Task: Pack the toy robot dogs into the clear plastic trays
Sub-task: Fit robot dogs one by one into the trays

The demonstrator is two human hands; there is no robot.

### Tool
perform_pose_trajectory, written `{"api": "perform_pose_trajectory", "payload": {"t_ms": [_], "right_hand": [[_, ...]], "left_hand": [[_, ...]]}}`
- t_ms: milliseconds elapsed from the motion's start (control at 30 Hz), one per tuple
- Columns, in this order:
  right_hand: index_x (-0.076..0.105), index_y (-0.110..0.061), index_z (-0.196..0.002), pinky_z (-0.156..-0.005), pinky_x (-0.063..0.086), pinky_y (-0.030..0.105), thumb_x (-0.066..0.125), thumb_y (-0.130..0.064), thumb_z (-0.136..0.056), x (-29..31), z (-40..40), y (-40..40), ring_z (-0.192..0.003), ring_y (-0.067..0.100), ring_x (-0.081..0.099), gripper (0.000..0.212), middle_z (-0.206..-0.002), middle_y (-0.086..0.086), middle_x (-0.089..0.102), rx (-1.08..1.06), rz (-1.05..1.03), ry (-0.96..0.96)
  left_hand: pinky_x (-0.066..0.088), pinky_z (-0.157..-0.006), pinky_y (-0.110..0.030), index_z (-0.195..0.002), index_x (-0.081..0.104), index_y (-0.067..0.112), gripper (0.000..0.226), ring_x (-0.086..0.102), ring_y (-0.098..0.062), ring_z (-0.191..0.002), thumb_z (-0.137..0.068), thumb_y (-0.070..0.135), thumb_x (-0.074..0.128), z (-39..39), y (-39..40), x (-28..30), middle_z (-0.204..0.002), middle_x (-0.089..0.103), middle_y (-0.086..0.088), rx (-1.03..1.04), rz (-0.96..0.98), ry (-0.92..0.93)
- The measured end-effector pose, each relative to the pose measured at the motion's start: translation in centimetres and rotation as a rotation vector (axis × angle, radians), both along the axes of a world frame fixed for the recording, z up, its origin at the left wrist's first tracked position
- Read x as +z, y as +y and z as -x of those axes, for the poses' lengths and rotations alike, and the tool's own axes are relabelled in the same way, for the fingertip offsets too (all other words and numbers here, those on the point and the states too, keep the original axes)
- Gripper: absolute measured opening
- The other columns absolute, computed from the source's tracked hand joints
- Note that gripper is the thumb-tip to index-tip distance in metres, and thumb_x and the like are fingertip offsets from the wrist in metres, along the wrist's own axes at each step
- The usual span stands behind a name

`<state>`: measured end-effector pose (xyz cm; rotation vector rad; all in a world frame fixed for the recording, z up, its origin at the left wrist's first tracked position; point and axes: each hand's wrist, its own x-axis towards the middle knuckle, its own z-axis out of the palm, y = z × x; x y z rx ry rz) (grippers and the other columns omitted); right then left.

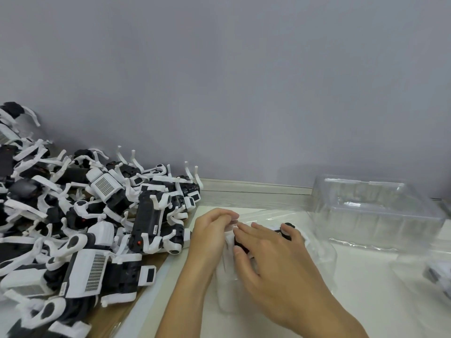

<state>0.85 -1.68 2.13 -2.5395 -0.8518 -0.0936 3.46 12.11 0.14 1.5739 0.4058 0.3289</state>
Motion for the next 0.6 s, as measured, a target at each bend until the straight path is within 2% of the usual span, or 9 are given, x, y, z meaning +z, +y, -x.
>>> {"api": "perform_pose_trajectory", "payload": {"t_ms": [67, 133, 200, 267, 333, 400, 467, 500, 600], "right_hand": [[0.056, -0.040, -0.111, -0.114, 0.024, 0.032, 0.029, -0.040, -0.099, -0.1, -0.4, -0.5, -0.116, -0.006, 0.041, 0.029, -0.113, -0.031, 0.055, 0.010, -0.200, 0.038], [0.064, -0.033, -0.126, -0.110, 0.033, 0.021, 0.044, -0.034, -0.098, 0.3, -1.1, -1.4, -0.127, -0.010, 0.042, 0.034, -0.131, -0.025, 0.057, -0.037, -0.452, 0.086], [0.067, -0.030, -0.125, -0.102, 0.034, 0.006, 0.051, -0.029, -0.096, 0.9, -2.1, -2.9, -0.122, -0.018, 0.044, 0.033, -0.126, -0.027, 0.059, -0.097, -0.561, 0.037], [0.069, -0.029, -0.121, -0.092, 0.029, -0.005, 0.054, -0.024, -0.095, 1.3, -3.1, -4.6, -0.111, -0.028, 0.044, 0.031, -0.116, -0.030, 0.059, -0.159, -0.613, -0.023], [0.071, -0.031, -0.118, -0.090, 0.032, -0.004, 0.055, -0.021, -0.095, 1.6, -3.9, -6.1, -0.106, -0.028, 0.046, 0.029, -0.111, -0.031, 0.060, -0.219, -0.649, -0.043], [0.071, -0.033, -0.116, -0.094, 0.038, 0.004, 0.054, -0.022, -0.096, 1.7, -4.3, -7.0, -0.108, -0.016, 0.053, 0.028, -0.108, -0.035, 0.059, -0.260, -0.663, -0.030], [0.070, -0.034, -0.116, -0.097, 0.043, 0.016, 0.055, -0.022, -0.097, 1.8, -4.3, -7.2, -0.109, -0.007, 0.057, 0.028, -0.105, -0.039, 0.056, -0.276, -0.676, -0.008], [0.071, -0.034, -0.116, -0.096, 0.043, 0.016, 0.055, -0.022, -0.097, 1.8, -4.3, -7.2, -0.109, -0.007, 0.057, 0.028, -0.105, -0.040, 0.056, -0.275, -0.683, -0.008], [0.071, -0.034, -0.115, -0.093, 0.041, 0.005, 0.054, -0.022, -0.096, 1.9, -4.2, -6.6, -0.111, -0.014, 0.054, 0.028, -0.110, -0.033, 0.062, -0.243, -0.698, -0.030]], "left_hand": [[0.049, -0.072, -0.010, -0.084, 0.075, 0.012, 0.025, 0.069, -0.009, -0.088, -0.092, 0.000, 0.054, 0.2, 0.0, 0.1, -0.083, 0.074, 0.005, -0.010, -0.108, -0.048], [0.048, -0.081, -0.014, -0.088, 0.074, 0.018, 0.024, 0.067, -0.006, -0.093, -0.093, 0.002, 0.056, 0.3, 0.2, 0.3, -0.087, 0.073, 0.011, 0.002, -0.336, -0.122], [0.046, -0.089, -0.020, -0.094, 0.074, 0.024, 0.017, 0.063, -0.001, -0.099, -0.094, 0.012, 0.061, 0.7, 0.1, 1.0, -0.095, 0.071, 0.016, -0.034, -0.591, -0.188], [0.041, -0.097, -0.021, -0.102, 0.069, 0.033, 0.014, 0.055, 0.004, -0.109, -0.090, 0.036, 0.066, 1.2, -0.6, 2.1, -0.107, 0.065, 0.023, -0.161, -0.772, -0.174], [0.032, -0.106, -0.026, -0.113, 0.060, 0.045, 0.050, 0.042, 0.004, -0.122, -0.072, 0.074, 0.058, 1.8, -1.5, 2.9, -0.123, 0.053, 0.030, -0.330, -0.908, -0.039], [0.016, -0.118, -0.036, -0.125, 0.044, 0.057, 0.082, 0.025, -0.002, -0.136, -0.052, 0.094, 0.046, 2.2, -2.5, 3.3, -0.143, 0.036, 0.028, -0.479, -1.025, 0.156], [-0.002, -0.121, -0.043, -0.130, 0.037, 0.061, 0.091, 0.010, -0.002, -0.143, -0.047, 0.095, 0.049, 2.3, -3.0, 3.3, -0.155, 0.020, 0.023, -0.545, -1.089, 0.265], [-0.006, -0.120, -0.043, -0.132, 0.038, 0.061, 0.090, 0.007, -0.002, -0.144, -0.049, 0.093, 0.053, 2.3, -3.1, 3.4, -0.157, 0.016, 0.022, -0.548, -1.090, 0.279], [-0.009, -0.121, -0.041, -0.132, 0.044, 0.060, 0.092, 0.001, 0.012, -0.138, -0.046, 0.091, 0.059, 2.5, -3.0, 3.5, -0.156, 0.016, 0.025, -0.564, -1.051, 0.256]]}}
